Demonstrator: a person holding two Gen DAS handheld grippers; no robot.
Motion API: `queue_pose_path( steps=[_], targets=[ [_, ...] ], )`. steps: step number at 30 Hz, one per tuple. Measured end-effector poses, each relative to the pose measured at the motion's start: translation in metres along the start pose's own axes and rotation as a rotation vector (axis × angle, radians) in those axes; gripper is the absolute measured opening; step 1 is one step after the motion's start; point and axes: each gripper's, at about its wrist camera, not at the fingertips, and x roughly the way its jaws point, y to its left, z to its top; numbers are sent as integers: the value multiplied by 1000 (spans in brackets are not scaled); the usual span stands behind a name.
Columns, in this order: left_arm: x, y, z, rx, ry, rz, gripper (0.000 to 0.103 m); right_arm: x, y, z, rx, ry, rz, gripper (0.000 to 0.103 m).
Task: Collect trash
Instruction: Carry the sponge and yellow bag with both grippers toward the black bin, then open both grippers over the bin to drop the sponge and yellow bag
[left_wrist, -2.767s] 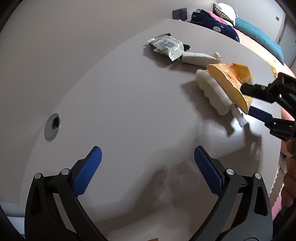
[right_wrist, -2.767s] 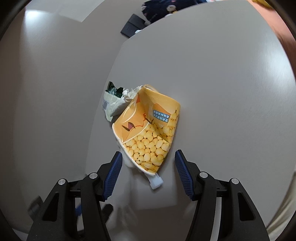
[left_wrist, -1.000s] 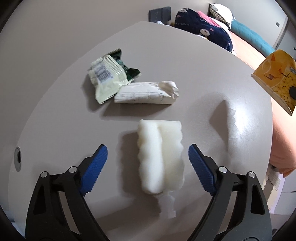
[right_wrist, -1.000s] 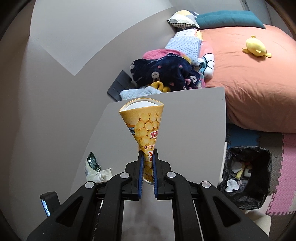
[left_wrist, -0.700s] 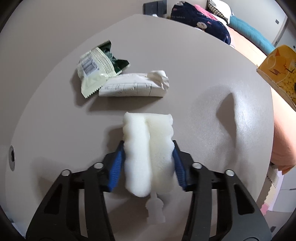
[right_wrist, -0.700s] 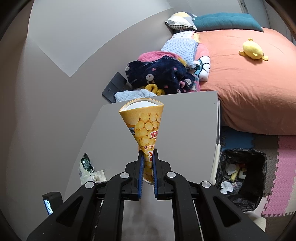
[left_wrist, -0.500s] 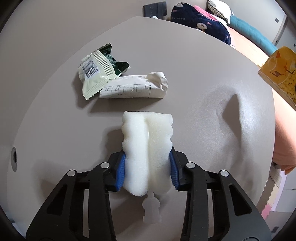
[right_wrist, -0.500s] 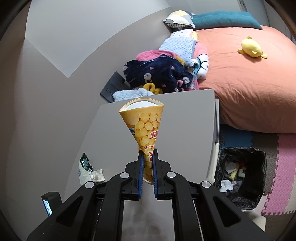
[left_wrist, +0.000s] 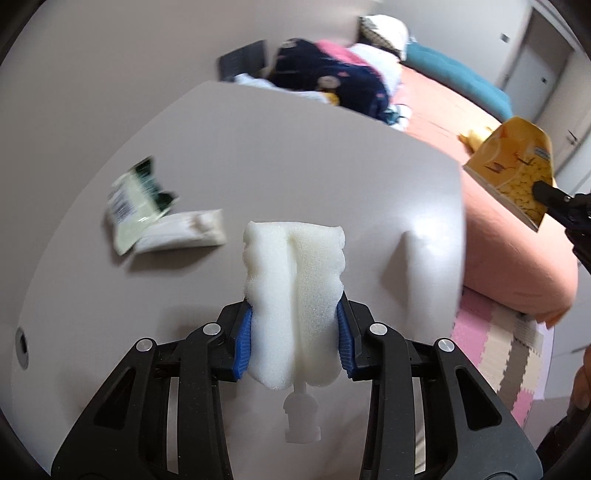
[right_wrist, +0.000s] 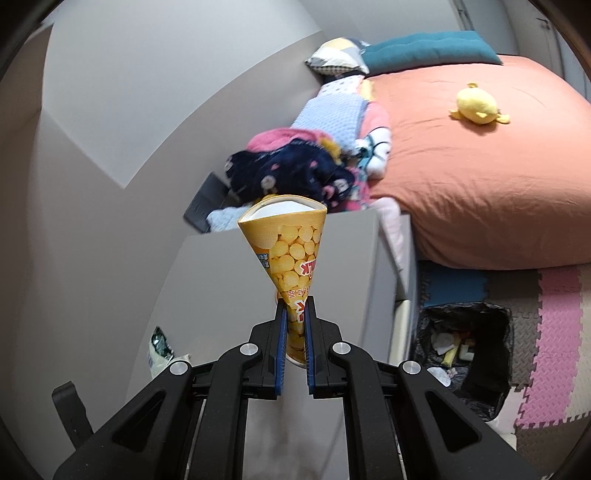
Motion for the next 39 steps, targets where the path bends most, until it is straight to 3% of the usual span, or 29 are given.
queue_pose_path(
  steps=[9,22,31,39],
  targets=[
    [2,-74,5,112,1,-82,37,-35,-53,15,69,-55,-66,10],
    [23,-169,15,250,35,-152,38,-73,-138,24,151,-87,-240,10],
    [41,-217,17,317,75,-198,38,-78,-179,33,172,-53,-311,10],
    [67,-241,18,339,134,-193,38,-63,-206,38,152,28,-375,10]
  ],
)
